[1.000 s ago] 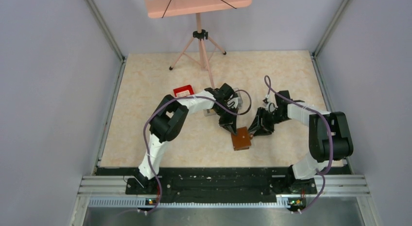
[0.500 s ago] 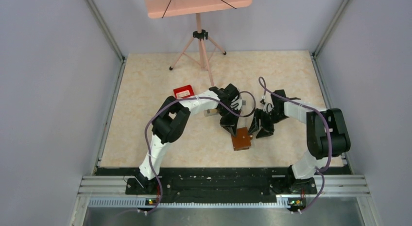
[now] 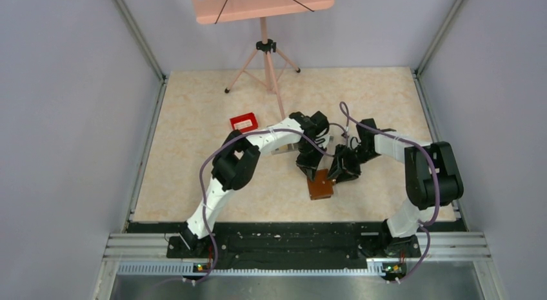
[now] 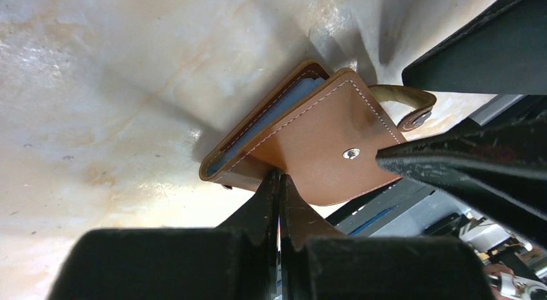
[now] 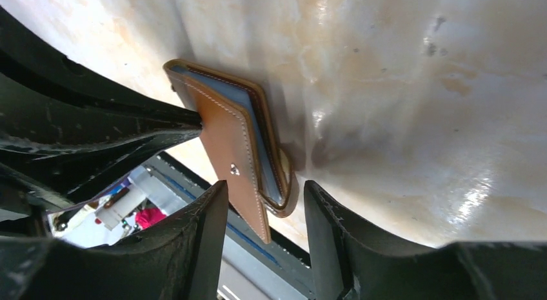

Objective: Put the credit cards into the card holder
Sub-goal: Close the card holder at the center of the board.

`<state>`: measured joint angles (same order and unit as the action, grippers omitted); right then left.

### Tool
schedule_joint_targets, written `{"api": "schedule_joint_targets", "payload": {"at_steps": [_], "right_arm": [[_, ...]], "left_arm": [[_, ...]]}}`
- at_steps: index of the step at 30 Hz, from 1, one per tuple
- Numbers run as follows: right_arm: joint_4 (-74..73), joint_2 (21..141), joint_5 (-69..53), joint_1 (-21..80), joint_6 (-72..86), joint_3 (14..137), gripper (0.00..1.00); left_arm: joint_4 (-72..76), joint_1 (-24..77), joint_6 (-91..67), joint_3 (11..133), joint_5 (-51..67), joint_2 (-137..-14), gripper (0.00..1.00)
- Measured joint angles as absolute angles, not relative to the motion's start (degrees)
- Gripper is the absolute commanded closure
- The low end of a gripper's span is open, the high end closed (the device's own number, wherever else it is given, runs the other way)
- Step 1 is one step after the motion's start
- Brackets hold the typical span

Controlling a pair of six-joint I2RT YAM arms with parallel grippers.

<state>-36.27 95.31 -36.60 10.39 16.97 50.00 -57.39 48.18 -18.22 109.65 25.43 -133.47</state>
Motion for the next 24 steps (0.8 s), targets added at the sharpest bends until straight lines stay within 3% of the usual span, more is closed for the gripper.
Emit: {"api": "schedule_joint_targets", "payload": {"at_steps": [6,12,17,24], "right_arm": [[-36.18,93.93,-40.23,10.39,16.93,50.00,0.52],[-36.01,93.47,-43.86,10.44,16.49,49.98,0.67],[-35.42,93.47,-46.50,10.61,16.51,49.84,0.70],[-34.02,94.39,-46.89,11.07,16.75,48.75,0.78]], "left_arm": [[-60.01,49.69,-17.52,111.63,21.21,-133.73,0.91],[-62.98,50.33,-16.93,113.73,18.41,-134.61,0.88],[-63.68,50.35,-16.58,113.82,18.13,-134.61,0.87],[-60.77,50.22,-17.23,111.26,20.34,-133.16,0.71]]}}
